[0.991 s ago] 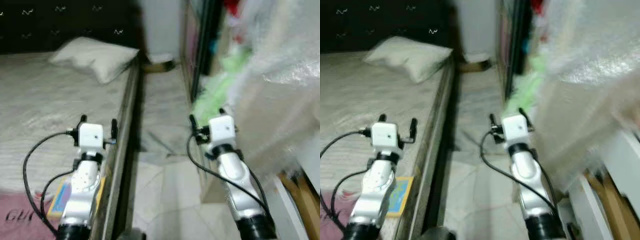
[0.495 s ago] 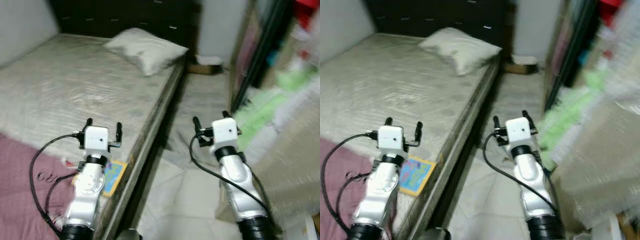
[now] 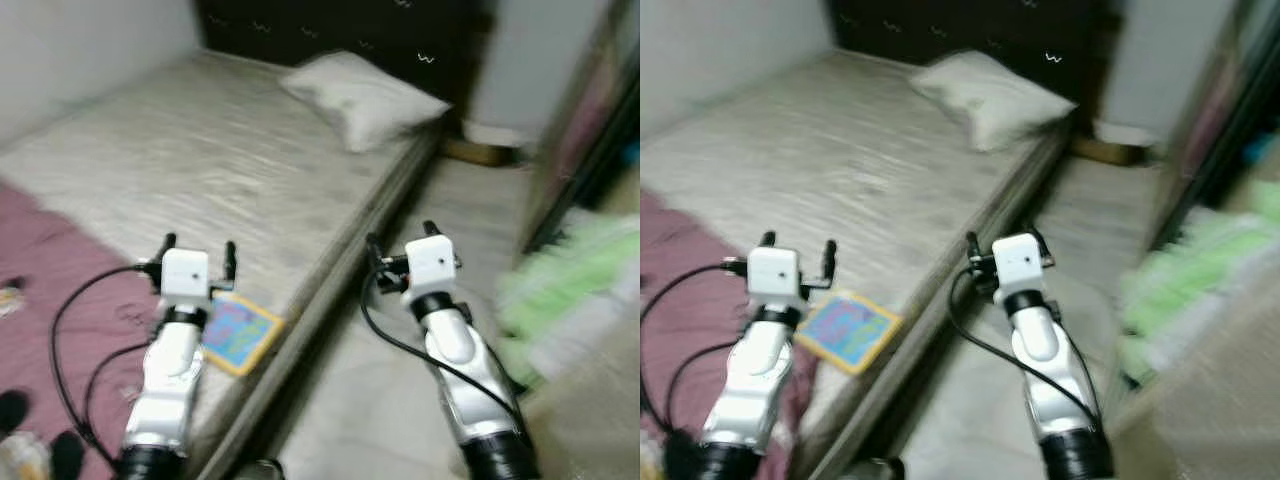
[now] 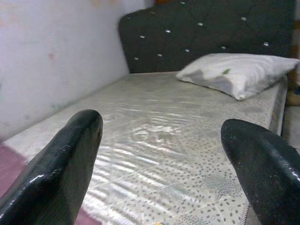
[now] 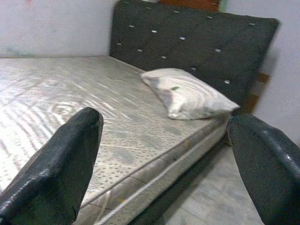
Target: Clean up the room
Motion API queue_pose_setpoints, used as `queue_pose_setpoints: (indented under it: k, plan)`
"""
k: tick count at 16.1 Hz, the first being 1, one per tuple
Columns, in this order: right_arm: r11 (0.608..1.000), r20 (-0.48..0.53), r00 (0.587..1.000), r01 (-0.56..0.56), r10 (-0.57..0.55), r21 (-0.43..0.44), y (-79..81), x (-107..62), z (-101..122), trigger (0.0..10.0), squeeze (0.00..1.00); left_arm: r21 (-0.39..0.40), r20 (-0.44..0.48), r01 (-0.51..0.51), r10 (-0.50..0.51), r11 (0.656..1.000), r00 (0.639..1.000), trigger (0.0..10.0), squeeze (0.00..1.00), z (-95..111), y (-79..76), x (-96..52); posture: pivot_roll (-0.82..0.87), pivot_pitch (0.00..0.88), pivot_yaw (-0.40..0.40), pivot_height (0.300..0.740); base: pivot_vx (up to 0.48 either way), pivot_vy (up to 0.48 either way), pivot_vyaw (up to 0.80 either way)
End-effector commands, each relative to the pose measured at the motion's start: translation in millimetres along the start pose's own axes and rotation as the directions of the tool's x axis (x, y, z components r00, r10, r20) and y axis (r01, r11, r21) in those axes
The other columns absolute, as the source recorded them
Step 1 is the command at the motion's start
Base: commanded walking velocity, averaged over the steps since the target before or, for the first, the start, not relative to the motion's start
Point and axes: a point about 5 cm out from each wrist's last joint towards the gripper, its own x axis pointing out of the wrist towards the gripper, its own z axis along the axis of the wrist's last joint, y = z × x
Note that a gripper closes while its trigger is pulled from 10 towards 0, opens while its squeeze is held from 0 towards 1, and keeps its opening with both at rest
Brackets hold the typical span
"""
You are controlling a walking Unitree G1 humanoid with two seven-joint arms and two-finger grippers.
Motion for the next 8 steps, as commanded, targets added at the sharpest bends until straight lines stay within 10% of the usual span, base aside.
queue_pose_setpoints:
  k: [1, 8]
  plan:
    - [1.0, 0.004, 1.0, 0.011, -0.011, 0.002, -2.5, 0.4, 1.9, 10.0, 0.0, 0.007, -0.002, 0.0, 0.0, 1.0, 1.0, 10.0, 0.0, -0.1, 0.0, -0.3, 0.04, 0.0, 0.015, 0.74, 0.0, 0.0, 0.79]
    - [1.0, 0.002, 1.0, 0.013, -0.013, 0.01, -1.0, 0.7, 1.8, 10.0, 0.0, 0.015, -0.002, 0.007, -0.007, 1.0, 1.0, 10.0, 0.0, 0.0, 0.1, 1.0, 0.04, 0.0, 0.019, 0.74, 0.0, 0.0, 0.79]
